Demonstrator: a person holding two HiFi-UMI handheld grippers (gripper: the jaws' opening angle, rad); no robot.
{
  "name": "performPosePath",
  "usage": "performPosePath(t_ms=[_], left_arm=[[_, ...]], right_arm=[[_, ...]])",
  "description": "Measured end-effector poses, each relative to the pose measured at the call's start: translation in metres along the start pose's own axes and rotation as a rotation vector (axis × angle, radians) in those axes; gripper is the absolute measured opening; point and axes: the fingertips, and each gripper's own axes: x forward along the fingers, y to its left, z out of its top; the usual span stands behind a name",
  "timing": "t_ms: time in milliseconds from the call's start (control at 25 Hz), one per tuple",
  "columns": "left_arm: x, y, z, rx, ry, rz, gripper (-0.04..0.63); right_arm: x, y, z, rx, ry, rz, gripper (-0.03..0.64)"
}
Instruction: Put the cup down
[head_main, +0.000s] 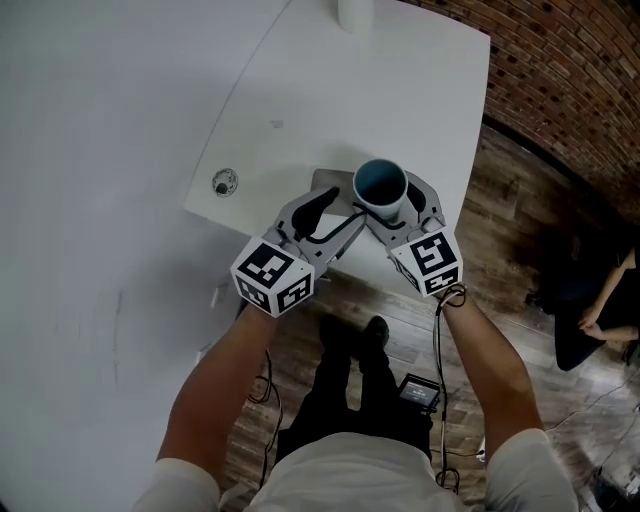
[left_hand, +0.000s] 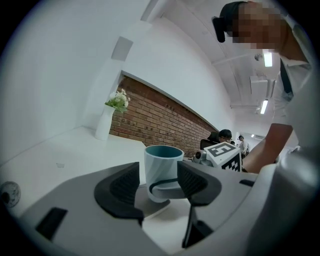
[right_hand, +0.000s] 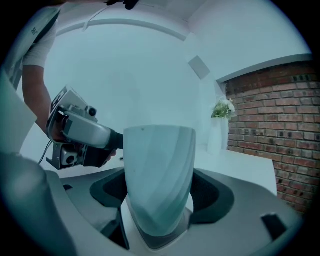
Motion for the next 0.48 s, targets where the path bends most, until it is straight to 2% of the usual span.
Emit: performPosePath(t_ms=[480], left_arm=[[0.021,0.000,-0.005,0.010,0.021,-0.071,0.235]], right_arm=[[0.015,0.000,-0.018,-0.024,0.008,0.001,0.373]])
